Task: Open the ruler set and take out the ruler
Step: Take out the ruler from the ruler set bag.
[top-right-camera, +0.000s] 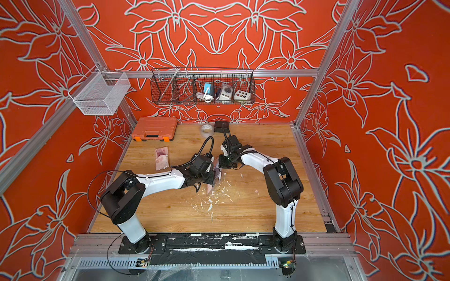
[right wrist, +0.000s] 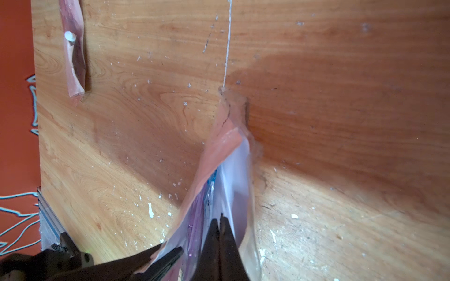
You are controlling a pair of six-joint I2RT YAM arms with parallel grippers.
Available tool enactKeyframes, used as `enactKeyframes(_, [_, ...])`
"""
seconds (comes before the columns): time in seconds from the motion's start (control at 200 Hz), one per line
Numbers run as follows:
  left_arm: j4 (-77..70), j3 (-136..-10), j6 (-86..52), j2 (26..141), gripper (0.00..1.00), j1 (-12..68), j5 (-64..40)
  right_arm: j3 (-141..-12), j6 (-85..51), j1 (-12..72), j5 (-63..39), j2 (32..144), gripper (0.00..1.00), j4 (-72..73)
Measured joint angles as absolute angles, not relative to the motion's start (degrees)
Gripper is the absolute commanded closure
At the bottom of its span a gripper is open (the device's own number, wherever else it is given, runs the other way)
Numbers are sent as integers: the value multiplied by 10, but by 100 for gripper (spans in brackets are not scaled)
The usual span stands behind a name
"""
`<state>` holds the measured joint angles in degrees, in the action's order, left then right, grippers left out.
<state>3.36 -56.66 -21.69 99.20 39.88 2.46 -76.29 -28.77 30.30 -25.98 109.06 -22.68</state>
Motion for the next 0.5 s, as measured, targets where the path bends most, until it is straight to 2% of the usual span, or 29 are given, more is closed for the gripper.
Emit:
enactKeyframes(0.245, [34,-567,-217,992,100,399,25,-763,-288,303,-253,1072,100,-241])
enactKeyframes(0.295, [33,-567,-217,992,100,399,25,-763,-288,303,-253,1064,90,-240])
enactKeyframes(0.405, [33,-567,-217,992,100,399,25,-768,-282,305,-256,1066,81,-243])
enactKeyframes(0.465, [33,-567,-217,992,100,399,25,-769,-280,307,-256,1073,72,-243])
enactKeyframes(0.5, [33,-567,-217,992,100,399,25,-769,-279,308,-256,1079,71,-244])
